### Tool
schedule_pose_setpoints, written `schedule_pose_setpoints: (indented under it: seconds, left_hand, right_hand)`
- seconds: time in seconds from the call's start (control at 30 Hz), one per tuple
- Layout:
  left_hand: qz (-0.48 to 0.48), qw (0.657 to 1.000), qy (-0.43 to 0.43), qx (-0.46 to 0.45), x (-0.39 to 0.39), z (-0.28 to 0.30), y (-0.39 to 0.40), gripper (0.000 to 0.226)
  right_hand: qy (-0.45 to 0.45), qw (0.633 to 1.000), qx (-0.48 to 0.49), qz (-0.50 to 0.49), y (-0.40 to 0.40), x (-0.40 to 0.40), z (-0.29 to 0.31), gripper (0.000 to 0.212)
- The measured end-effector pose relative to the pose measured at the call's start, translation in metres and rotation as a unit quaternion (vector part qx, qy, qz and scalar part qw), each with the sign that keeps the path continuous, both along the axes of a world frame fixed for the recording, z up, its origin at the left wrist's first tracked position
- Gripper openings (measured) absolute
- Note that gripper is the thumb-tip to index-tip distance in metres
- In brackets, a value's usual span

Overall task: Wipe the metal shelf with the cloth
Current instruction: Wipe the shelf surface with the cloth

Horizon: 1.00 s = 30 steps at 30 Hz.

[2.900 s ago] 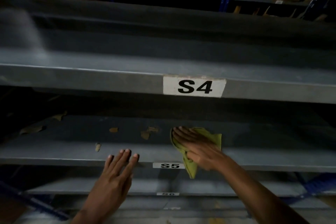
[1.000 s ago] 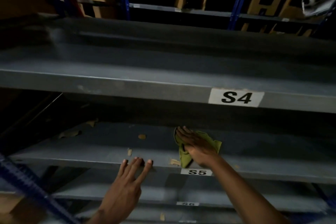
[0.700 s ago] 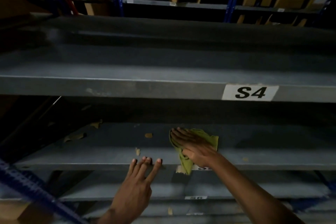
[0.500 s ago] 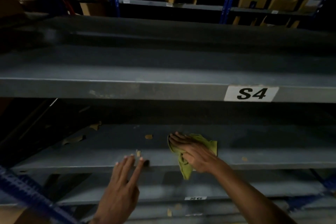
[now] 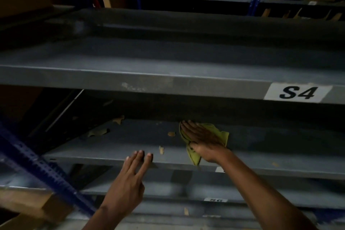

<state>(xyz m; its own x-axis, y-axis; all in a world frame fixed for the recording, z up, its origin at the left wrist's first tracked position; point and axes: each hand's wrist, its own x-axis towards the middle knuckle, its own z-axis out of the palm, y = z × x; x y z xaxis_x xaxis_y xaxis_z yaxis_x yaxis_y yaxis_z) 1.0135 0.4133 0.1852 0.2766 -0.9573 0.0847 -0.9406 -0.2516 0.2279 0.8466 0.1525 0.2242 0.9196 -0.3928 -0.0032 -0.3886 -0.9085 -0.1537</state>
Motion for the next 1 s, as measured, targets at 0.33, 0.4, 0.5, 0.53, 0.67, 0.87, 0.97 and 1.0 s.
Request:
schedule_pose_setpoints:
  seconds: [0.33, 0.4, 0.5, 0.53, 0.67, 0.87, 0.97, 1.0]
  left_hand:
    - [0.02, 1.0, -0.017, -0.01, 0.041, 0.002, 0.024, 0.098]
    - [0.021, 1.0, -0.014, -0.012, 0.042, 0.001, 0.022, 0.097]
    - [0.013, 1.0, -0.001, -0.017, 0.046, -0.001, 0.021, 0.099]
    - [0.01, 1.0, 0.0, -0.021, 0.047, 0.0, 0.021, 0.099]
    - [-0.008, 0.999, -0.009, -0.031, 0.047, 0.0, 0.024, 0.096]
    - [-0.021, 0.999, 0.002, -0.038, 0.046, 0.005, 0.026, 0.099]
    - [-0.025, 0.999, -0.037, -0.02, 0.053, 0.01, 0.032, 0.096]
    - [-0.011, 0.999, -0.048, -0.02, 0.058, 0.01, 0.036, 0.095]
  right_hand:
    - [-0.093, 0.982, 0.156, -0.049, -0.011, 0.022, 0.006, 0.057]
    - [-0.084, 0.986, 0.144, -0.026, -0.013, 0.038, 0.005, 0.057]
    - [-0.055, 0.991, 0.118, 0.038, -0.007, 0.056, 0.0, 0.064]
    - [-0.046, 0.992, 0.099, 0.058, -0.002, 0.059, -0.001, 0.067]
    - [-0.026, 0.992, 0.053, 0.116, 0.019, 0.059, -0.002, 0.075]
    - [-0.028, 0.987, 0.018, 0.159, 0.067, 0.044, -0.004, 0.081]
    - [-0.036, 0.986, 0.067, 0.15, 0.068, 0.041, -0.001, 0.076]
    - [-0.044, 0.986, 0.083, 0.134, 0.062, 0.041, -0.001, 0.071]
